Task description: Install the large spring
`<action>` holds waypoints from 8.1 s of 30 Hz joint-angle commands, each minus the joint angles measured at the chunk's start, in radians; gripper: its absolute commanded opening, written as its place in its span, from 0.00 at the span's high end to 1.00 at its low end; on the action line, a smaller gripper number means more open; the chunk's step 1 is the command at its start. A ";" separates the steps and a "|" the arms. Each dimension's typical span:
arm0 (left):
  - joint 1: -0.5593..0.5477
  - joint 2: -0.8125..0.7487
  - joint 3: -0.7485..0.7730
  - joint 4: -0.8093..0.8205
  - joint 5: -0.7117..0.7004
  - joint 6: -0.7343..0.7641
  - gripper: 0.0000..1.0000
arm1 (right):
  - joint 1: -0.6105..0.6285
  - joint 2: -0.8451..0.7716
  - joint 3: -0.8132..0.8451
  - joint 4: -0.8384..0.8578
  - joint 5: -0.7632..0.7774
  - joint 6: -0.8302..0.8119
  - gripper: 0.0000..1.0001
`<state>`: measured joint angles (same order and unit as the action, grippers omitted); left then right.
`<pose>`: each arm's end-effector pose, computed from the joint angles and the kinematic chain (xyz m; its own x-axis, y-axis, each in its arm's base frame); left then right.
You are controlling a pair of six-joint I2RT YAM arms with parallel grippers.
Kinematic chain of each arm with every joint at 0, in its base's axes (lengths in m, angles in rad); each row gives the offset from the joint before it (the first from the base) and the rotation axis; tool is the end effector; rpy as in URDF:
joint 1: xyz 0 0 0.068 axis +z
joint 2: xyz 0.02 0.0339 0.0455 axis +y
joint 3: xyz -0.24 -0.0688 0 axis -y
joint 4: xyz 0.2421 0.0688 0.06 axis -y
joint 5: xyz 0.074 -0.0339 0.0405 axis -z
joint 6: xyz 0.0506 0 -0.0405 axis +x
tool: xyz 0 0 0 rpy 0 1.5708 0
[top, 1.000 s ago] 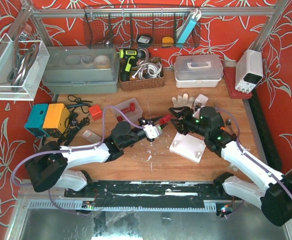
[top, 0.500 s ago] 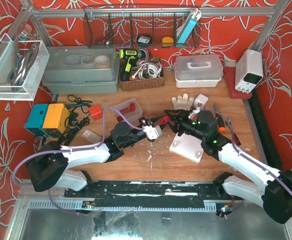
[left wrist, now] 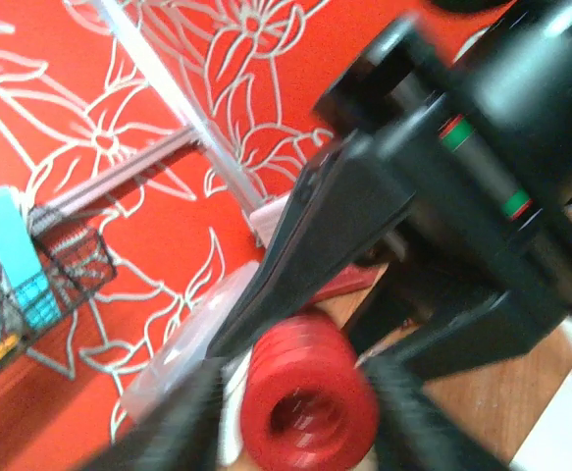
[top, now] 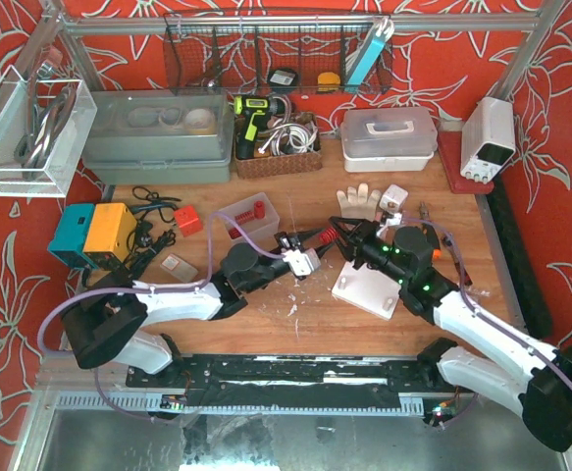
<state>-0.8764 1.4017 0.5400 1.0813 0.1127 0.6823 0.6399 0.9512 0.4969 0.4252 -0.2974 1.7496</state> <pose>0.1902 -0.2373 0.2325 0.6340 0.2179 -0.7420 0.5592 0.5336 0.6345 0.1891 0.1593 0.2530 -0.7889 0.5857 0.1862 0.1663 -0.0882 0.9821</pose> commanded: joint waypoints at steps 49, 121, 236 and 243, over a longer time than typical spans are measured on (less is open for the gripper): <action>0.180 -0.345 -0.044 -0.740 -0.317 -1.017 0.00 | 0.014 0.088 -0.162 0.059 0.534 -1.495 1.00; 0.451 0.350 0.457 -0.953 -0.275 -0.809 0.65 | 0.014 -0.328 0.076 -0.573 0.496 -1.455 0.01; 0.459 0.585 0.661 -0.964 -0.320 -0.804 0.51 | 0.014 -0.409 0.039 -0.615 0.623 -1.466 0.01; 0.460 0.618 0.683 -0.957 -0.325 -0.799 0.56 | 0.014 -0.410 0.042 -0.621 0.631 -1.467 0.02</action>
<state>-0.4179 1.9835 1.2251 0.1265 -0.1890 -0.1341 0.6529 0.5491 0.5407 -0.1867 0.2993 0.2829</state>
